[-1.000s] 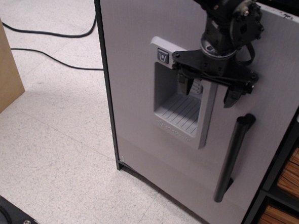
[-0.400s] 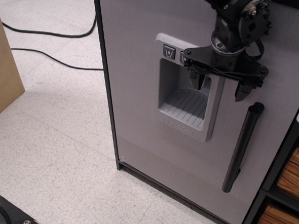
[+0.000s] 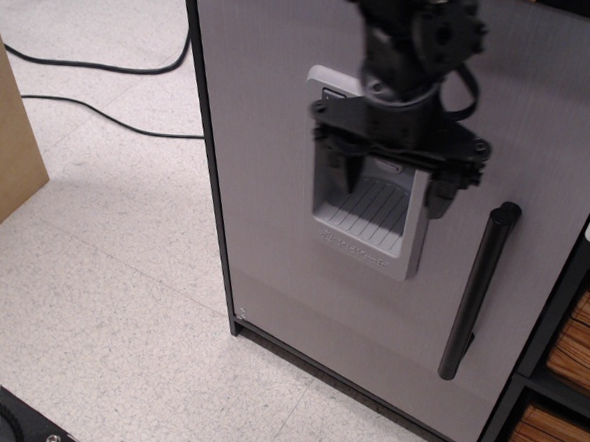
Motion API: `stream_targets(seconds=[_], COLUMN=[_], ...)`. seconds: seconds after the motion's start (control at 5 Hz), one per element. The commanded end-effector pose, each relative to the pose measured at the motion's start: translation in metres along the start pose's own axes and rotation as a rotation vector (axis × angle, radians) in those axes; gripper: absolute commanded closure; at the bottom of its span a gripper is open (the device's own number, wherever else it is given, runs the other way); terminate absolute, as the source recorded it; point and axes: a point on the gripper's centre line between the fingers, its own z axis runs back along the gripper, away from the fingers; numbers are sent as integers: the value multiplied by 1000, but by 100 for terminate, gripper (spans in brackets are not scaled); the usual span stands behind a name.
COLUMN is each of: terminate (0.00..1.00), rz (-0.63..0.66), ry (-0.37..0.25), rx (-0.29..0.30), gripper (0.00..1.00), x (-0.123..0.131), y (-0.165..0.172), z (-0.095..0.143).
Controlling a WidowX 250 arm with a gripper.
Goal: Close fridge
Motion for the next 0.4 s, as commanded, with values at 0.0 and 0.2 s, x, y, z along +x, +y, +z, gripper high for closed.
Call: stream_targets(seconds=[0.0, 0.2], terminate=[0, 100], rz=[-4, -4], ry=[0, 0], rx=[7, 7], gripper=[0, 0], x=[-8, -8], y=[16, 16], z=[19, 19])
